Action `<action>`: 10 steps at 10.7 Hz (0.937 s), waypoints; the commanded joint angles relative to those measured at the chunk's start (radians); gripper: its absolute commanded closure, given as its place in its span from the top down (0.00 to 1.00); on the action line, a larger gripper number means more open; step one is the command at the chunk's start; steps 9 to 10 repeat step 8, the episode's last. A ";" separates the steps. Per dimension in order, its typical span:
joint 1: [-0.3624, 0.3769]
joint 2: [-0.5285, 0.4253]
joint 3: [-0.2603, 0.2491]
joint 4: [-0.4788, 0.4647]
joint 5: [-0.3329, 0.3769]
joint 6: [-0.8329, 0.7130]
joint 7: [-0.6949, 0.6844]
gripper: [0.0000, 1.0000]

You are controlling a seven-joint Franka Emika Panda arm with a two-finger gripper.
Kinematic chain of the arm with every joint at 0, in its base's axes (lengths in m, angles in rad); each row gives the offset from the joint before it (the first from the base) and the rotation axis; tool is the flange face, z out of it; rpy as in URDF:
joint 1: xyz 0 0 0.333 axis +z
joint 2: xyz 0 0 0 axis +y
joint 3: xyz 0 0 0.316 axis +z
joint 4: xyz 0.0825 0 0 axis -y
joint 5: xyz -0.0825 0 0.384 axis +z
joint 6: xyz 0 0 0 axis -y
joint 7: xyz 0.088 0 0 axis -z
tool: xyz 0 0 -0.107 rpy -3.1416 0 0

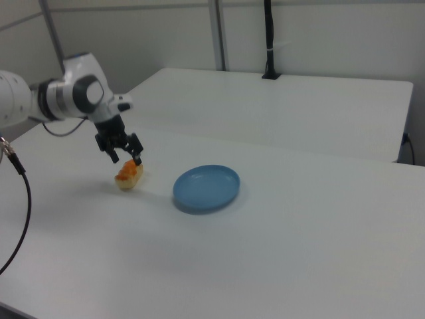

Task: Put the bread on the table

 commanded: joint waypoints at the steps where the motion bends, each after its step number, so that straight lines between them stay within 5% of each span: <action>1: -0.096 -0.239 -0.009 -0.038 -0.006 -0.272 -0.100 1.00; 6: -0.260 -0.428 -0.006 -0.046 0.049 -0.440 -0.187 1.00; 10: -0.269 -0.433 -0.004 -0.050 0.051 -0.437 -0.186 1.00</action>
